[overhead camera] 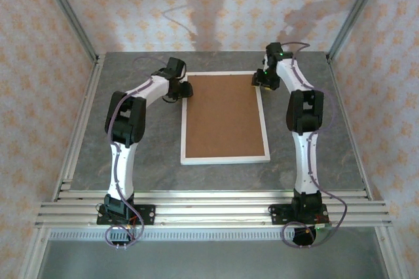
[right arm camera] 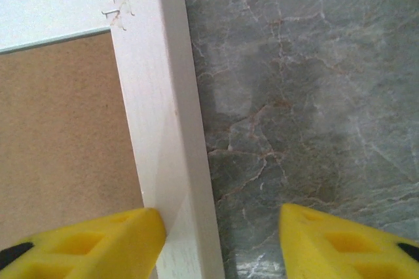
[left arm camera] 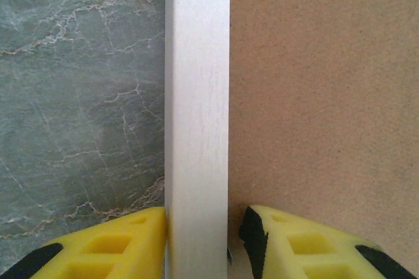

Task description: Put the photo into the frame

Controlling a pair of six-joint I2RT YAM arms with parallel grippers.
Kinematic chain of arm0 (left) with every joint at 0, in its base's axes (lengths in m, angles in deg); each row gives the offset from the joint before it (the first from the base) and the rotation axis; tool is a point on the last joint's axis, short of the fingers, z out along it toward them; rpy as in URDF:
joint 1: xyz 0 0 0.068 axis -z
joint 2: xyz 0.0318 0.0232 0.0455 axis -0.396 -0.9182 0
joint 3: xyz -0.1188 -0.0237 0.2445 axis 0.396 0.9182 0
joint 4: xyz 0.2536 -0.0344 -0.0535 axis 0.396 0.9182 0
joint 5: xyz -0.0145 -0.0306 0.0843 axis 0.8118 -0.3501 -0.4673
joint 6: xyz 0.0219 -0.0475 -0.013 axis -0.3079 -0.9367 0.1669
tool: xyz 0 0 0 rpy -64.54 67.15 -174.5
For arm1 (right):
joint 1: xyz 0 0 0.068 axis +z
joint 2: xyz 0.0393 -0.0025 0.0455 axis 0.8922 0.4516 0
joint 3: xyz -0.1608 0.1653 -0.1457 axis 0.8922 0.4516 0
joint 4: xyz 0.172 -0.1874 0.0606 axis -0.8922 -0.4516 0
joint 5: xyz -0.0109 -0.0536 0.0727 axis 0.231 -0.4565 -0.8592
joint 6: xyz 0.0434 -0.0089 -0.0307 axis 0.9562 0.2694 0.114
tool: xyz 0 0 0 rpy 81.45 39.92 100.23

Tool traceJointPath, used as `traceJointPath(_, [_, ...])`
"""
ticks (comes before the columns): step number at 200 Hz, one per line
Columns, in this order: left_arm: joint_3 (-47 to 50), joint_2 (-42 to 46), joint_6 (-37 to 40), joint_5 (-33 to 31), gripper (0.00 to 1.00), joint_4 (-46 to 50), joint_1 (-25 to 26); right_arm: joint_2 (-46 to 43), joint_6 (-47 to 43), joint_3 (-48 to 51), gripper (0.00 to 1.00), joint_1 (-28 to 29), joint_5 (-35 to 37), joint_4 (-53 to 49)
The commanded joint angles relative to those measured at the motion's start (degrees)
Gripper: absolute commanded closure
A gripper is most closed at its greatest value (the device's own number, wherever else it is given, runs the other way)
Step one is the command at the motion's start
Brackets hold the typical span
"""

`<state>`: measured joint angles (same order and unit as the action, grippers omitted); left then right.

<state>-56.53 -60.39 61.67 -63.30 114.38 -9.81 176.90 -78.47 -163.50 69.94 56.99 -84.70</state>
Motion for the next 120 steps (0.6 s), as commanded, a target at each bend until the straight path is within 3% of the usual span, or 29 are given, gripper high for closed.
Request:
traceJointPath(1, [-0.50, -3.36, 1.25, 0.86, 0.61, 2.60, 1.59, 8.19, -1.83, -3.30, 0.38, 5.78, 0.20, -11.03])
traceJointPath(84, [-0.43, -3.28, 0.22, 2.26, 0.61, 1.45, 1.86, 10.86, -0.51, -5.22, 0.32, 7.88, -0.23, -11.71])
traceJointPath(120, [-0.29, -2.59, 0.38, 0.22, 0.61, 2.10, 1.63, 4.00, 0.14, -3.07, 0.32, 7.39, 1.01, -8.09])
